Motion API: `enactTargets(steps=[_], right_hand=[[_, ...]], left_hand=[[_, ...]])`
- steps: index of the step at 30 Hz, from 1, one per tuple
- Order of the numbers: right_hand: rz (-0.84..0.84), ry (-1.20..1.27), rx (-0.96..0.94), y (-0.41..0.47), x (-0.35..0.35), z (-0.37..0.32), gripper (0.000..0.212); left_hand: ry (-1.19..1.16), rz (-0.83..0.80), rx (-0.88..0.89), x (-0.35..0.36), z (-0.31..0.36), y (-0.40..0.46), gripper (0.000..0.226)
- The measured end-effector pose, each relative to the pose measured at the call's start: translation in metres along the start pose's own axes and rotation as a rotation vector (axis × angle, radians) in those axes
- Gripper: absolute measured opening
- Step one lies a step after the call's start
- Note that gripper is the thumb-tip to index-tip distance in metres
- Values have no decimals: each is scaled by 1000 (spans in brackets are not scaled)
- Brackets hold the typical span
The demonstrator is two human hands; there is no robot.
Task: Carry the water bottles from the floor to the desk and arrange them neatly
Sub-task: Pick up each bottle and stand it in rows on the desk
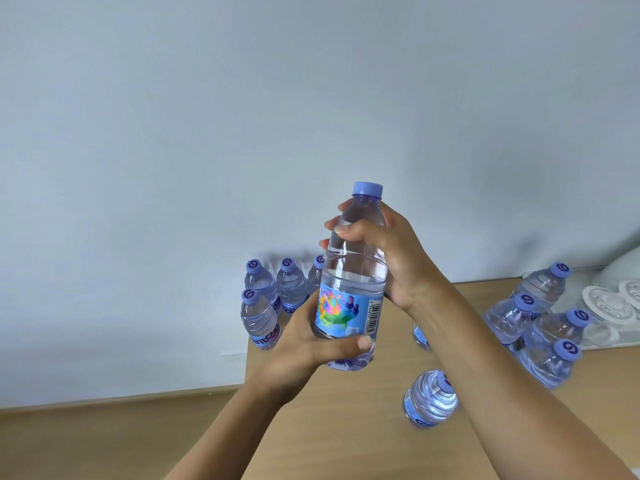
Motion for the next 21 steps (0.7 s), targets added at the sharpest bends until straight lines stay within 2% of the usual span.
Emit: enactTargets(steps=[4, 7, 9, 11, 15, 21], right_hand=[[-24, -80, -27, -1, 10, -6, 23], [72, -246, -97, -2, 11, -13, 31], [138, -331, -126, -3, 11, -14, 38], [186, -320, -130, -4, 12, -12, 34], [163, -204, -108, -2, 13, -12, 27], [-37, -104, -89, 6, 17, -22, 32]], left_hand=[[11, 79, 13, -3, 3, -3, 54], [45, 178, 63, -3, 10, -4, 43], [114, 258, 105, -5, 15, -4, 45], [147, 282, 123, -5, 16, -5, 52], [147, 222, 101, -4, 18, -6, 61], [60, 27, 32, -1, 25, -5, 64]])
Point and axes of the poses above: each hand's wrist, its own y-axis towards the middle knuckle, its own x-axis out of the palm, z = x × y, the point moved 6 cm from there along y, towards the middle knuckle, and after that the axes turned 1 degree about z, right-handed, at the moved point
